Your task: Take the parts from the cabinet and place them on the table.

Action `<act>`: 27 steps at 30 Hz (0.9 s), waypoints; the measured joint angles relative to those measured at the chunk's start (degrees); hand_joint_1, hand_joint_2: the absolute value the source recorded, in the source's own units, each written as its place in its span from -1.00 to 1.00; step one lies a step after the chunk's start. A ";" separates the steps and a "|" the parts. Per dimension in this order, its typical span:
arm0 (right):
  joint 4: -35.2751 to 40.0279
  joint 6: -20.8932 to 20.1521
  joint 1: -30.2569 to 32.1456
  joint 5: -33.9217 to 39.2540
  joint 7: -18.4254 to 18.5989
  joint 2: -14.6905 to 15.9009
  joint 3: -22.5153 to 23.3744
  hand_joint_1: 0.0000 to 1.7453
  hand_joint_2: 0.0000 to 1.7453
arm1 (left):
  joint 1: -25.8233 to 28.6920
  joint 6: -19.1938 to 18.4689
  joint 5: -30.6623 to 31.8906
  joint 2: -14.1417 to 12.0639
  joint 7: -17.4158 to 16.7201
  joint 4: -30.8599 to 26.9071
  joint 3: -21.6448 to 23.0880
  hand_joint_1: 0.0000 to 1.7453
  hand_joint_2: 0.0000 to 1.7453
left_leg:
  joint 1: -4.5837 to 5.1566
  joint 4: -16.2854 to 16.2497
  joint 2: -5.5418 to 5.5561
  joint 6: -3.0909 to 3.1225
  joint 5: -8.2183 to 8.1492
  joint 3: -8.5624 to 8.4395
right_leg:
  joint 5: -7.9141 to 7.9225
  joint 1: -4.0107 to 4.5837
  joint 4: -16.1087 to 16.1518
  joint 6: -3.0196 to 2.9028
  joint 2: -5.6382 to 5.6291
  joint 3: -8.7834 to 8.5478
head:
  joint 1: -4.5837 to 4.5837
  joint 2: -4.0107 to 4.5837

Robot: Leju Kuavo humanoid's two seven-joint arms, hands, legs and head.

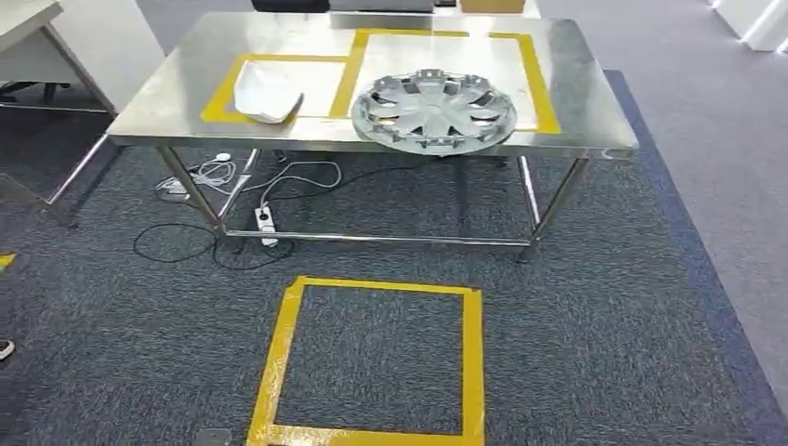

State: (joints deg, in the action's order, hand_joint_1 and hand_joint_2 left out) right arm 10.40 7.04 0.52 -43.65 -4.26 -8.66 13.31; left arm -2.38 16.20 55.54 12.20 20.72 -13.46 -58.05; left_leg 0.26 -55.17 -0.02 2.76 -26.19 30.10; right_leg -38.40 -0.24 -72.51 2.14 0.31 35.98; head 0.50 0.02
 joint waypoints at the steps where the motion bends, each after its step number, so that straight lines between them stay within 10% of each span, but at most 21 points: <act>1: -0.02 -0.22 0.09 -0.41 -0.02 0.00 -0.48 -1.00 -1.00 | 0.08 0.00 0.00 -0.02 0.00 0.00 0.00 -1.00 -1.00 | 0.01 -0.15 0.60 -0.07 0.13 0.27 | 0.16 0.00 -1.60 0.05 -0.06 0.87 | 0.02 0.00; 4: -0.04 -0.50 0.21 -1.18 0.00 0.00 -1.51 -1.00 -1.00 | 0.11 -0.07 0.02 -0.02 0.00 0.00 0.00 -1.00 -1.00 | -0.01 -0.93 2.69 -0.25 0.21 0.71 | 7.39 -0.06 8.57 -0.10 -0.83 -3.98 | 0.02 0.00; 5: -0.09 -0.96 0.18 -1.11 0.22 0.00 -1.85 -1.00 -1.00 | 0.05 -0.18 0.15 0.02 -0.09 0.00 0.00 -1.00 -1.00 | -0.02 -1.31 3.37 -0.43 0.16 0.97 | 9.59 -0.21 13.50 -0.24 -2.66 -6.35 | -0.02 0.00; 6: -0.26 -1.39 0.19 -1.03 0.61 -0.02 -2.07 -1.00 -1.00 | -0.13 -0.20 0.35 0.02 -0.33 0.00 0.00 -1.00 -1.00 | 0.43 -1.90 3.79 -0.79 0.06 1.46 | 8.70 -0.35 15.18 -0.37 -4.49 -6.92 | 0.02 0.00; 10: -0.31 -3.67 0.18 -0.83 1.97 -0.09 -2.40 -1.00 -1.00 | 0.17 -0.15 1.16 -0.02 -0.81 0.00 0.00 -1.00 -1.00 | 0.17 -2.40 5.94 -2.25 0.97 3.05 | 8.73 -0.49 15.86 -1.61 -2.59 -7.11 | 0.11 0.00; 13: -0.35 -5.29 0.31 -0.70 2.68 -0.26 -2.45 -1.00 -1.00 | 0.17 0.11 1.49 -0.07 -0.94 0.00 0.00 -1.00 -1.00 | 0.01 -9.24 1.63 -3.32 -4.05 5.89 | 9.11 -0.69 16.08 -2.36 -0.46 -6.91 | 1.01 0.00; 16: -0.48 -6.36 0.41 -0.46 3.58 -0.13 -2.40 -1.00 -1.00 | 0.08 0.11 2.36 -0.07 -1.53 0.00 0.02 -1.00 -1.00 | -0.52 -20.64 0.71 -3.96 -8.59 10.45 | 9.11 -0.57 16.05 -2.36 2.05 -6.71 | 0.96 0.00; 19: -0.48 -7.32 0.24 -0.04 4.00 0.00 -2.29 -1.00 -1.00 | 0.33 0.09 2.97 -0.09 -1.90 0.00 0.13 -1.00 -1.00 | -0.73 -11.75 -0.10 -3.85 -3.22 5.26 | 9.03 -0.55 16.05 -2.24 4.02 -6.87 | 1.01 0.02; 21: -0.48 -7.72 0.15 0.05 4.11 0.02 -2.25 -1.00 -1.00 | 0.06 0.11 3.19 -0.11 -1.92 0.00 0.39 -1.00 -1.00 | -0.13 -3.22 -4.97 -3.33 -1.53 0.69 | 8.79 -0.16 16.02 -1.83 5.13 -7.14 | 0.98 0.00; 25: -0.48 -8.48 -0.22 0.11 4.09 0.15 -2.25 -1.00 -1.00 | -0.06 0.11 3.76 -0.15 -2.01 0.00 1.07 -1.00 -1.00 | 0.23 -2.70 -2.95 -1.70 -1.43 1.66 | 8.69 0.17 16.02 -0.68 7.59 -7.29 | 0.87 0.00; 26: -0.46 -8.50 -0.43 0.09 3.91 0.13 -2.27 -1.00 -1.00 | -0.04 0.11 3.78 -0.15 -2.03 0.00 1.27 -1.00 -1.00 | -0.26 -2.11 -2.30 -1.01 -0.93 1.30 | 8.09 -0.02 15.83 -0.18 7.26 -6.70 | 0.99 0.00; 27: -0.48 -8.55 -0.34 0.09 3.85 0.13 -2.27 -1.00 -1.00 | -0.04 0.11 3.83 -0.13 -2.01 0.00 1.36 -1.00 -1.00 | -0.31 -2.09 -1.81 -0.66 -0.78 1.45 | 6.52 -0.16 14.15 0.03 4.12 -6.17 | 0.52 0.00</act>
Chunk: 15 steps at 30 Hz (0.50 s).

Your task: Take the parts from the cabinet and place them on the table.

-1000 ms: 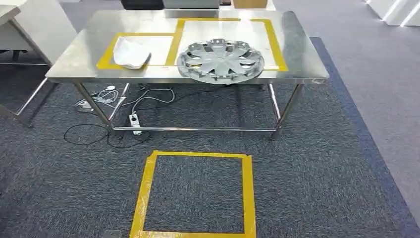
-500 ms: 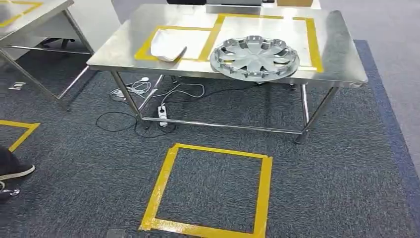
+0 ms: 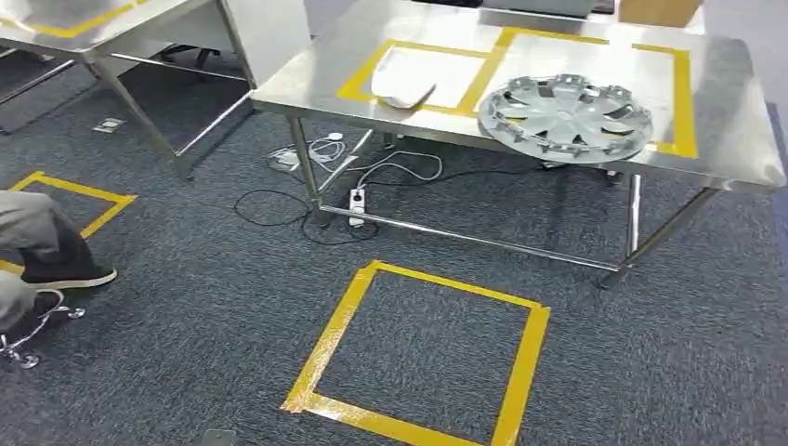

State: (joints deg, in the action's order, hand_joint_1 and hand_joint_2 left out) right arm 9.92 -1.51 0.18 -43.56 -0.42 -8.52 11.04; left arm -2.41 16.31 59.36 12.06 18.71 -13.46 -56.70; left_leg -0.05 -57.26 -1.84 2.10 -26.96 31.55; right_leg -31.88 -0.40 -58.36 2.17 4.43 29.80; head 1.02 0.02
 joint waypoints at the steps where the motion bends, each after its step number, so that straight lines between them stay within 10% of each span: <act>1: 0.00 -0.02 0.09 0.00 -0.17 0.00 0.00 -1.00 -1.00 | -0.15 0.00 0.15 0.00 0.00 0.00 0.04 -1.00 -1.00 | 0.05 0.00 0.71 0.40 0.25 0.29 | -2.33 -0.13 -4.01 0.00 -2.41 1.75 | -0.24 0.00; 3: 0.00 -0.04 0.10 0.06 -0.50 0.00 0.00 -1.00 -1.00 | -0.35 0.00 0.26 0.07 0.00 0.00 0.09 -1.00 -1.00 | 0.14 -0.03 2.04 0.74 0.49 0.66 | -6.49 -0.13 -13.71 0.11 -4.09 6.36 | -0.28 0.00; 5: 0.00 -0.06 -0.23 0.04 -0.63 0.00 0.00 -1.00 -1.00 | -0.22 0.00 0.26 0.07 0.00 0.00 0.11 -1.00 -1.00 | 0.17 -0.08 3.52 0.74 0.52 0.59 | -6.13 -0.13 -17.05 0.26 -4.32 8.02 | -0.19 0.00; 8: 0.00 0.31 -0.16 -0.31 -1.01 0.00 -0.02 -1.00 -1.00 | -0.29 0.02 0.28 0.09 -0.02 0.00 0.11 -1.00 -1.00 | 0.12 -0.42 6.20 0.60 0.54 0.51 | 1.66 -0.45 -4.82 0.04 -5.34 2.63 | -0.28 0.00; 10: -0.09 1.33 0.10 -0.68 -2.18 0.00 -0.11 -1.00 -1.00 | -0.43 0.07 0.28 0.11 0.02 0.02 0.11 -1.00 -1.00 | 0.45 -1.45 7.59 -0.17 0.35 1.36 | 2.28 -1.14 0.84 -0.15 -10.70 0.55 | -0.11 0.00; 14: -0.09 1.75 0.19 -0.72 -3.32 -0.02 -0.13 -1.00 -1.00 | -0.03 0.11 0.57 0.05 0.15 0.04 0.11 -1.00 -1.00 | -0.16 -1.22 10.30 -1.76 1.16 2.48 | 2.37 -1.14 1.35 -1.03 -8.17 -0.02 | -0.13 0.00; 15: -0.09 1.64 0.14 -0.72 -3.34 -0.13 -0.13 -1.00 -1.00 | 0.05 0.13 0.83 0.00 0.15 0.07 0.13 -1.00 -1.00 | 0.06 -2.25 7.46 -1.98 0.29 2.82 | 2.52 -1.17 1.56 -1.30 -7.07 -0.32 | -0.13 0.00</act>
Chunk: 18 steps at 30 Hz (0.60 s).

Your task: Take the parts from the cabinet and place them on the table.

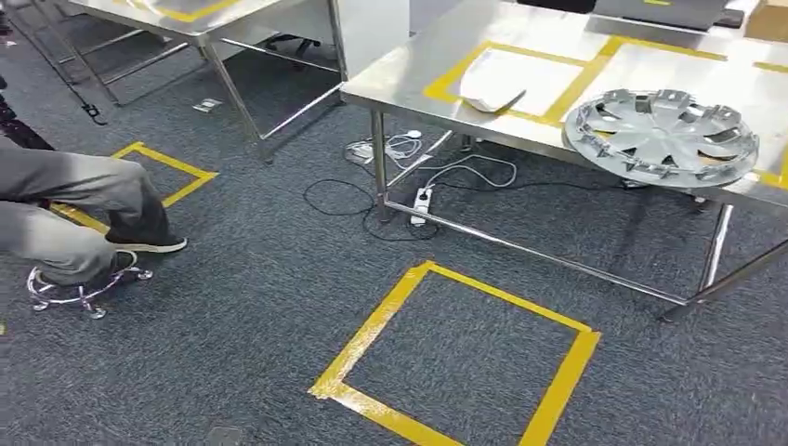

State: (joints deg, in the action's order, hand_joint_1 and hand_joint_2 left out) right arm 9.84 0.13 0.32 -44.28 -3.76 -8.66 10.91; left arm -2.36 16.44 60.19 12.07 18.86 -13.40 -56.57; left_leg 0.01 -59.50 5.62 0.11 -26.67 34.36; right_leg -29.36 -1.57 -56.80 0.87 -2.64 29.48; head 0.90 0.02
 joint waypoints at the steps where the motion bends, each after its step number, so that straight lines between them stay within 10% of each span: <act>1: 0.00 -0.19 0.16 0.02 -0.02 0.00 0.00 -1.00 -1.00 | -0.03 0.00 0.15 0.00 -0.02 0.02 0.04 -1.00 -1.00 | 0.08 -2.80 -2.80 -0.34 -2.03 1.23 | -0.08 0.05 0.07 -0.34 0.80 -0.08 | 0.64 0.00; 3: -0.04 -0.61 0.40 0.06 -0.07 0.00 0.00 -1.00 -1.00 | -0.35 0.00 0.68 0.00 -0.02 0.02 0.22 -1.00 -1.00 | -0.27 -12.04 -4.66 -0.92 -6.67 5.42 | -0.23 0.25 0.05 -0.48 3.03 -0.13 | 0.61 0.00; 5: -0.07 -0.87 0.46 0.07 -0.52 0.04 0.02 -1.00 -1.00 | -0.32 -0.02 0.92 -0.02 -0.02 0.07 0.31 -1.00 -1.00 | -0.62 -16.86 -5.07 -1.28 -7.78 7.53 | -0.35 0.29 0.03 -0.45 4.95 -0.16 | 0.59 0.00; 8: -0.04 -1.11 0.38 0.02 -1.97 0.02 0.00 -1.00 -1.00 | -0.09 -0.24 1.18 -0.18 -0.15 0.07 0.37 -1.00 -1.00 | -0.75 -5.65 -6.38 -1.20 -1.28 1.38 | -0.76 0.23 0.02 -0.13 7.13 -0.74 | 0.61 0.00; 10: -0.07 -1.29 0.46 0.02 -2.56 0.04 0.00 -1.00 -1.00 | -0.39 -0.31 1.33 -0.26 -0.15 0.07 0.59 -1.00 -1.00 | 0.30 0.67 -10.82 -0.65 -0.83 -1.91 | -1.26 0.81 -0.06 0.62 8.32 -0.73 | 0.66 0.00; 14: -0.07 -3.67 -0.21 0.26 -1.92 0.04 0.00 -1.00 -1.00 | -0.34 -0.31 1.53 -0.39 -0.26 0.09 1.27 -1.00 -1.00 | 0.38 1.16 -8.21 1.19 -0.58 -1.50 | -1.49 0.74 0.45 1.90 10.59 -2.03 | 0.55 0.00; 16: -0.04 -4.13 -0.20 0.13 -1.73 0.09 0.00 -1.00 -1.00 | -0.36 -0.20 1.49 -0.42 -0.37 0.09 1.31 -1.00 -1.00 | -0.14 1.74 -7.11 2.15 -0.04 -1.80 | -4.05 0.42 -2.38 2.26 5.44 -0.53 | 0.07 0.00; 18: -0.07 -4.13 -0.23 -0.29 -1.75 0.09 -0.07 -1.00 -1.00 | -0.72 -0.24 0.91 -0.33 -0.15 0.09 1.31 -1.00 -1.00 | -0.01 1.72 -5.69 2.50 0.06 -1.53 | -8.60 0.45 -12.27 2.21 3.00 4.36 | -0.15 0.00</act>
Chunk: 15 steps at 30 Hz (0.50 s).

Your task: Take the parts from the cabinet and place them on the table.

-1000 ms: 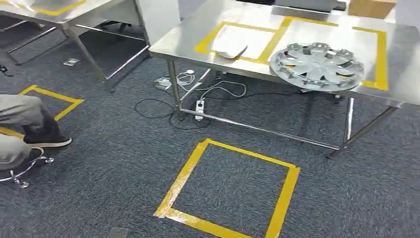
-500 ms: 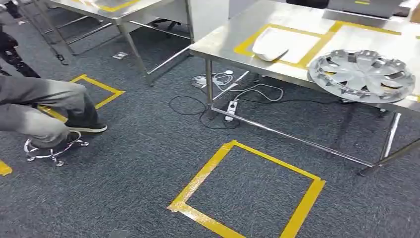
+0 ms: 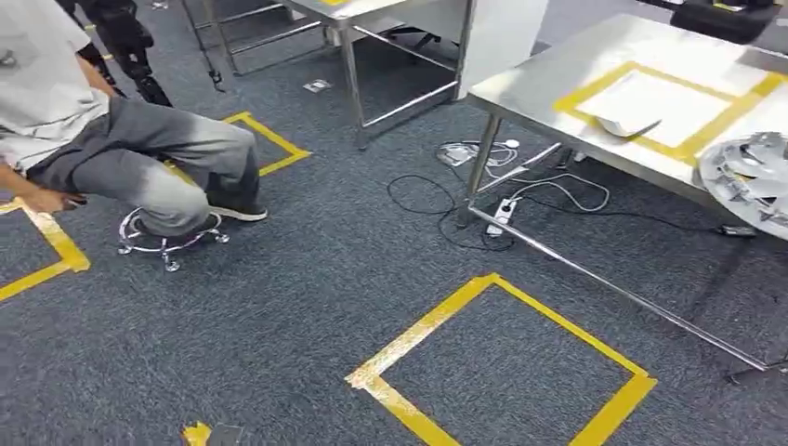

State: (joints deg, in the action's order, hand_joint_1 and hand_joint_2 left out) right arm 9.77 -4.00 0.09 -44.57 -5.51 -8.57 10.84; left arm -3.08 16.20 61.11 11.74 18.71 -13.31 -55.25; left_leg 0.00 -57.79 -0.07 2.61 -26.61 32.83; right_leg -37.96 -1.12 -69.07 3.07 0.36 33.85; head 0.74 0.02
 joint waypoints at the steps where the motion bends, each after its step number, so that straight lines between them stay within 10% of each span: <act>1: 0.00 0.07 0.05 -0.20 -0.04 0.04 0.00 -1.00 -1.00 | -0.03 -0.09 -0.44 0.04 0.20 0.00 0.00 -1.00 -1.00 | 0.14 -0.03 0.80 0.09 -0.01 0.02 | -1.46 0.09 -4.73 -0.04 -0.21 2.59 | -0.02 0.00; 3: 0.02 0.28 0.00 -0.37 -0.26 0.07 -0.04 -1.00 -1.00 | 0.10 -0.20 -0.96 0.04 0.20 0.00 -0.07 -1.00 -1.00 | 0.28 -0.07 2.26 0.09 -0.01 -0.09 | -0.21 0.21 -6.54 -0.27 -0.26 4.32 | 0.02 0.00; 6: 0.02 0.46 -0.10 -0.66 -0.20 0.07 -0.09 -1.00 -1.00 | 0.04 -0.20 -1.13 0.13 -0.13 0.00 -0.09 -1.00 -1.00 | 0.32 -0.25 4.96 0.00 -0.06 -0.37 | 8.56 0.20 7.58 -0.97 -2.23 -1.43 | 0.00 0.00; 7: 0.00 0.50 -0.09 -0.70 -0.20 0.18 -0.11 -1.00 -1.00 | 0.03 -0.20 -1.27 0.22 -0.24 0.02 -0.11 -1.00 -1.00 | 0.31 -0.43 5.55 -0.17 -0.11 -0.15 | 8.63 -0.04 10.59 -1.22 -5.94 -2.67 | -0.02 0.00; 11: 0.00 0.44 -0.11 -0.63 -0.17 0.24 -0.35 -1.00 -1.00 | 0.18 -0.24 -1.38 0.35 -0.35 0.02 -0.17 -1.00 -1.00 | -0.12 -0.27 8.15 -1.84 0.48 0.81 | 8.50 0.22 11.72 -1.71 -4.50 -3.56 | 0.02 0.00; 12: 0.00 0.22 -0.11 -0.44 -0.15 0.17 -0.37 -1.00 -1.00 | 0.24 -0.26 -1.40 0.26 -0.26 0.02 -0.22 -1.00 -1.00 | -0.03 -0.68 7.88 -2.05 0.21 0.86 | 8.90 -0.34 12.41 -2.21 -3.42 -3.91 | 0.04 0.00; 13: 0.00 -0.13 -0.10 -0.33 -0.11 0.22 -0.37 -1.00 -1.00 | 0.29 -0.28 -1.40 0.33 -0.13 0.02 -0.24 -1.00 -1.00 | 0.34 -2.14 4.20 -2.35 -0.93 1.42 | 8.87 -0.24 12.56 -2.42 -2.64 -4.18 | 0.21 0.00; 15: 0.00 -0.72 0.00 -0.20 0.11 0.22 -0.37 -1.00 -1.00 | -0.02 -0.44 -1.33 0.28 0.00 0.02 -0.24 -1.00 -1.00 | 0.08 -9.82 1.16 -3.04 -5.38 5.01 | 8.61 -0.03 12.53 -2.76 -0.74 -4.36 | 0.59 0.00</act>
State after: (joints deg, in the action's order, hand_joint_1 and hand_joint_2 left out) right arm 9.77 -4.72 0.09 -44.76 -5.40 -8.35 10.47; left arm -3.09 15.76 59.78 12.02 18.71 -13.29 -55.49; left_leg 0.07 -67.61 1.09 -0.43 -31.99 37.84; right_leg -29.35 -1.14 -56.54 0.31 -0.38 29.49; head 1.33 0.02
